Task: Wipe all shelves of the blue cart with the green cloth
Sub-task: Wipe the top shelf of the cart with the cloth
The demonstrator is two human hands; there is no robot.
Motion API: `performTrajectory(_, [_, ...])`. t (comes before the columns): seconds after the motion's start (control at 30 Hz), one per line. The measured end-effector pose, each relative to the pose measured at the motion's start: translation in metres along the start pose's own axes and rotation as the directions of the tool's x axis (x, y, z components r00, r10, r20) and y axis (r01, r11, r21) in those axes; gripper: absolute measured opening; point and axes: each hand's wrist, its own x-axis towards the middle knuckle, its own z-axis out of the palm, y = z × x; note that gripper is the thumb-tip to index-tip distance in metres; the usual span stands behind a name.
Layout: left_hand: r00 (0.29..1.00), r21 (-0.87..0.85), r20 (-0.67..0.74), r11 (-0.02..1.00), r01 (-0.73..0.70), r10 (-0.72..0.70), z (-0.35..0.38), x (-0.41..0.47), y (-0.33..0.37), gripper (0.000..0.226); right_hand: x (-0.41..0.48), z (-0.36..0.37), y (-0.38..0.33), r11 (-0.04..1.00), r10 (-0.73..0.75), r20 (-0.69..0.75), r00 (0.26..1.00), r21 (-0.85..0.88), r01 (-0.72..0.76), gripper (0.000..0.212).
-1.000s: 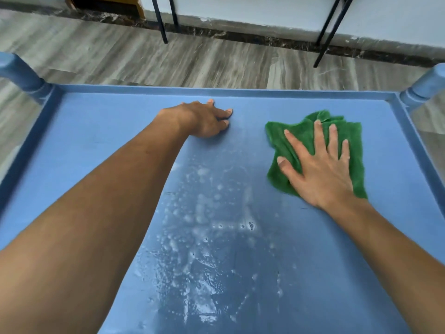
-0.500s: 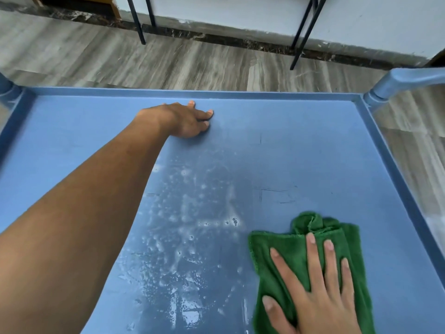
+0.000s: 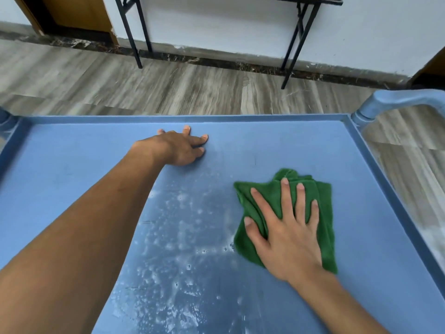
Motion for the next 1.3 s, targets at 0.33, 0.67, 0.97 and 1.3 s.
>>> performTrajectory(0.33, [1.0,-0.001,0.01,1.0,-0.015,0.015,-0.003,-0.004,0.003,0.049,0.161,-0.001,-0.019,0.999,-0.013,0.044,0.999,0.037,0.011,0.068])
performTrajectory(0.67, [1.0,0.025,0.014,0.999,-0.029,0.028,-0.004,0.0,-0.003,0.049,0.161,-0.002,-0.022,1.0,-0.023,0.053,0.998,0.013,0.023,0.069])
performTrajectory(0.97, [1.0,0.015,0.017,1.0,-0.014,0.014,0.0,0.005,-0.008,0.049,0.015,0.0,-0.022,0.994,-0.11,0.02,0.994,0.023,0.109,0.067])
performTrajectory(1.3, [1.0,0.028,0.014,1.0,-0.011,0.011,0.0,0.004,-0.008,0.049,-0.133,0.016,-0.026,0.979,-0.119,-0.154,0.981,-0.181,0.091,0.064])
